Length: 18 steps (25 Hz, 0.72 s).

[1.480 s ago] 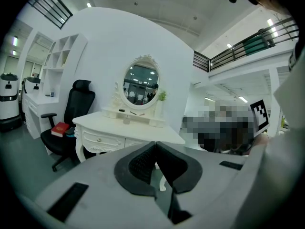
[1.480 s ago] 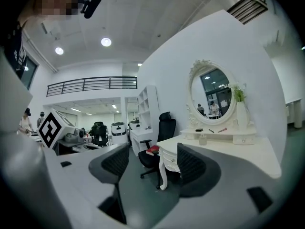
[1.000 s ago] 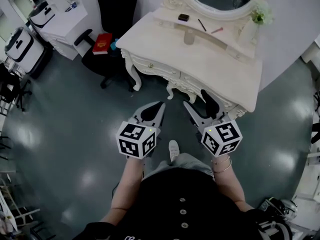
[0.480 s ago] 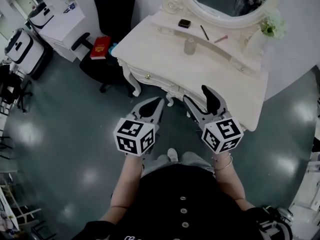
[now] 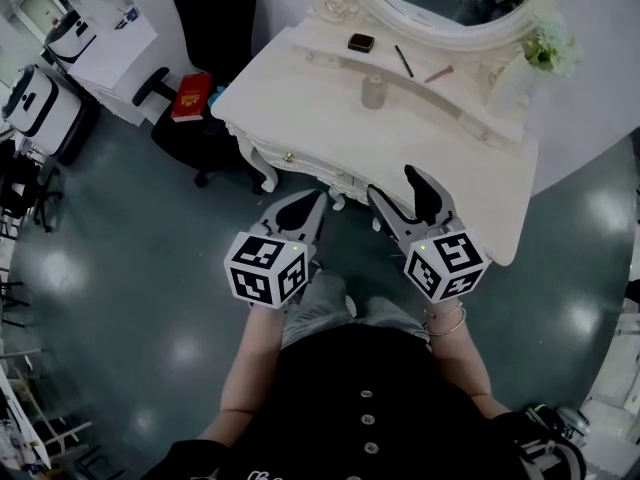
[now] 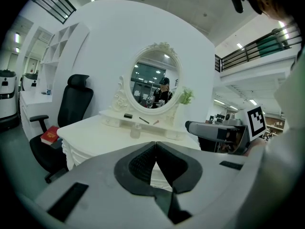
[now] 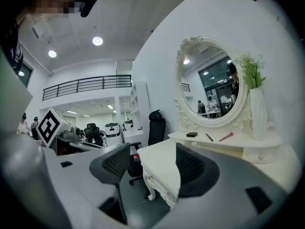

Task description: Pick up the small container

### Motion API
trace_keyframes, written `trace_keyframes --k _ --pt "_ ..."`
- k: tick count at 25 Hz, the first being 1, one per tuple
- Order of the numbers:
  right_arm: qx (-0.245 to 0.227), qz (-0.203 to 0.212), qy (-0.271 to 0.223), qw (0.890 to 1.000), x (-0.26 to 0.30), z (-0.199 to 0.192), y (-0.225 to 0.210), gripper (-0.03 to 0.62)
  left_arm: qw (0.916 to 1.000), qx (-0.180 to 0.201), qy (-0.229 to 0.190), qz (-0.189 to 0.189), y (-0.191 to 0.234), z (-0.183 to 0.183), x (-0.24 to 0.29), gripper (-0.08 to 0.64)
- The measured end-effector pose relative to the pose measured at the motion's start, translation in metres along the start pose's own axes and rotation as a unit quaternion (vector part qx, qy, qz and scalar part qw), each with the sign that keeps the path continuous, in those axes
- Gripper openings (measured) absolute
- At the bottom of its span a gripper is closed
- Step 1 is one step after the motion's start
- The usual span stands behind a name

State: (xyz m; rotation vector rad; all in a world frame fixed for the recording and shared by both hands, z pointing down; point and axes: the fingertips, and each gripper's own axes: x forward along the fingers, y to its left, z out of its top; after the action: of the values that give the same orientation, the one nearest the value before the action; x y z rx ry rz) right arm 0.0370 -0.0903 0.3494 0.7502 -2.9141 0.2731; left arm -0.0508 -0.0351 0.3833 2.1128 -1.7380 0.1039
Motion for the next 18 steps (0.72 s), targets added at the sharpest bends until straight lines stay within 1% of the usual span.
trace_keyframes --k 5,9,13,18 --pt "0.008 -0.006 0.008 1.0 0.013 -0.004 -0.008 0.285 0.9999 0.004 0.005 -0.014 0.01 0.008 0.019 0.012" --pt "0.009 -0.021 0.012 1.0 0.027 -0.004 -0.023 0.285 0.9994 0.008 0.008 -0.034 0.02 0.017 0.041 0.012" --pt "0.012 -0.034 0.02 0.999 0.047 -0.003 -0.039 0.285 0.9981 0.012 0.015 -0.058 0.034 0.028 0.07 0.012" --pt "0.025 -0.068 0.027 0.997 0.074 0.001 -0.065 0.285 0.9946 0.019 0.029 -0.098 0.046 0.045 0.108 0.012"
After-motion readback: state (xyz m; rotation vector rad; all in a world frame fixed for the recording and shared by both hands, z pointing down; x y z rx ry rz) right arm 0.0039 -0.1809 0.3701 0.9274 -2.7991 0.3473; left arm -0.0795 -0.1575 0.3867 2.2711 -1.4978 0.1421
